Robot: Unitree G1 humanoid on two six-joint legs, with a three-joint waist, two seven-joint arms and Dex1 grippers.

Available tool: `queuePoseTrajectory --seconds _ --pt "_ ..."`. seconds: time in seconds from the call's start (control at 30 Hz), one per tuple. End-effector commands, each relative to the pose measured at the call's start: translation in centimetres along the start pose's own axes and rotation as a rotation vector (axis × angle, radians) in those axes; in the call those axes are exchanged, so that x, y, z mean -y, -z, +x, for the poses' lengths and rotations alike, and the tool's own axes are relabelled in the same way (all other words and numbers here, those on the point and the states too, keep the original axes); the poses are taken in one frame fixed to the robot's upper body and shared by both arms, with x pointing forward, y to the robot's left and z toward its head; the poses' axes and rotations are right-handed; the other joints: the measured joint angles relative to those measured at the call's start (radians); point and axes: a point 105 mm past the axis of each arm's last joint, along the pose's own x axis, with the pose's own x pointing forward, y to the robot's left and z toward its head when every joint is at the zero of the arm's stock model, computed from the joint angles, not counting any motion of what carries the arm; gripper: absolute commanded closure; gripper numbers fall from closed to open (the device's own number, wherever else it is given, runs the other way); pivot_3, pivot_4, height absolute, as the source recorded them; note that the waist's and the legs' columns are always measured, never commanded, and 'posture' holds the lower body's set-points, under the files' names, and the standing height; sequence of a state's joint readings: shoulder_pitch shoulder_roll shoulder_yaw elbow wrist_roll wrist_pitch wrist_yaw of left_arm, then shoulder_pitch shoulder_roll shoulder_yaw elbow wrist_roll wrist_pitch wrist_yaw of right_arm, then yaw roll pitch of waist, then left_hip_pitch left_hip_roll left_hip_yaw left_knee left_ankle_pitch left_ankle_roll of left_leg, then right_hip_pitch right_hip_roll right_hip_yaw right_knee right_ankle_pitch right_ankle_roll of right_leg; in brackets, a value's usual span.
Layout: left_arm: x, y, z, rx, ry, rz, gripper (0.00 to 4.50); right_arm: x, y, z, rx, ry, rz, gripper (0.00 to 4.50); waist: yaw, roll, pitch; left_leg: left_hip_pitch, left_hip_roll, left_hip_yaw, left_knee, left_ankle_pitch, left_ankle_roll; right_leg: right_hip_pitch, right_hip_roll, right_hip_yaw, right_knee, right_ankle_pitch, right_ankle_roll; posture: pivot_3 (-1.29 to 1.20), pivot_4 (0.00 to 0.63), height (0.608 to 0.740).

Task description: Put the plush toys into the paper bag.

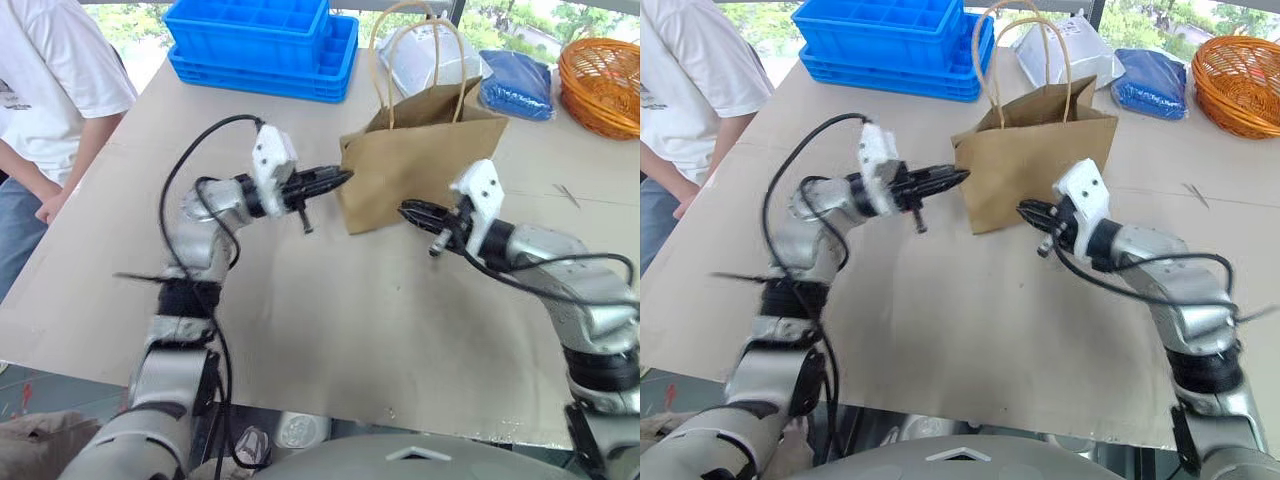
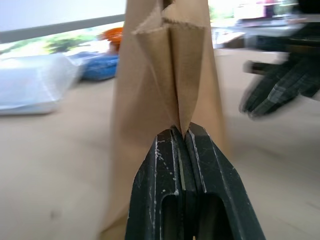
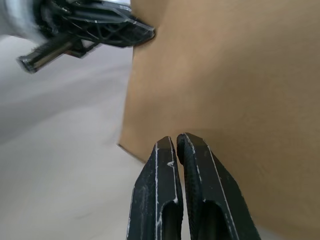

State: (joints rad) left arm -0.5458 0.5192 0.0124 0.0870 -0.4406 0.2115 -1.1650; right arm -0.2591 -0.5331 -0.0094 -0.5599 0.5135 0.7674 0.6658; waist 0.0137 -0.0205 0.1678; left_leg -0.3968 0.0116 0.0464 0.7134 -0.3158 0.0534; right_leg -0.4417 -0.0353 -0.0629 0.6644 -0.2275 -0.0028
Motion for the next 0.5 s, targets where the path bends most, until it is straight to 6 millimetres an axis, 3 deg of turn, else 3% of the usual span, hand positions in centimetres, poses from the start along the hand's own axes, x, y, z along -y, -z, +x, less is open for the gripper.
queuePoseTrajectory --seconds 0.03,0.17,0.33,0.47,0.5 --pt "2.6 -2.1 -1.8 0.017 0.102 0.030 4.43 -1.7 -2.3 -3.4 0.079 -0.066 -0.118 4.50 0.000 0.000 0.000 -0.001 0.000 0.000 0.000 0.000 0.000 0.000 0.000 0.000 -0.001 0.000 0.000 0.00 0.150 0.740" --pt "4.0 -2.0 -3.9 -0.042 0.141 0.003 4.43 -2.1 -2.0 -7.3 0.018 -0.060 -0.124 4.50 0.002 0.000 0.000 0.002 0.000 -0.002 0.000 0.000 0.000 0.003 0.000 0.000 -0.001 0.000 0.000 0.00 0.150 0.740" --pt "4.7 -0.9 -5.7 -0.124 0.182 -0.021 4.50 -2.2 -1.0 -10.6 -0.070 -0.016 -0.106 2.17 0.002 0.001 0.000 0.016 0.000 -0.001 -0.003 -0.001 0.000 0.016 0.000 0.000 -0.003 -0.001 0.000 0.00 0.150 0.740" --pt "5.0 -0.4 -5.6 -0.138 0.212 -0.013 4.50 -2.4 -1.3 -10.4 -0.041 -0.033 -0.080 0.21 -0.002 0.001 0.000 0.019 0.000 0.001 -0.006 0.000 0.000 0.017 0.001 0.002 -0.003 -0.001 0.000 0.00 0.150 0.740" --pt "5.0 -0.5 -5.5 -0.134 0.217 -0.011 4.50 -2.4 -1.3 -10.2 -0.038 -0.039 -0.073 0.10 -0.001 0.001 0.000 0.019 0.000 0.001 -0.006 0.000 0.000 0.017 0.001 0.002 -0.003 -0.001 0.000 0.00 0.150 0.740"
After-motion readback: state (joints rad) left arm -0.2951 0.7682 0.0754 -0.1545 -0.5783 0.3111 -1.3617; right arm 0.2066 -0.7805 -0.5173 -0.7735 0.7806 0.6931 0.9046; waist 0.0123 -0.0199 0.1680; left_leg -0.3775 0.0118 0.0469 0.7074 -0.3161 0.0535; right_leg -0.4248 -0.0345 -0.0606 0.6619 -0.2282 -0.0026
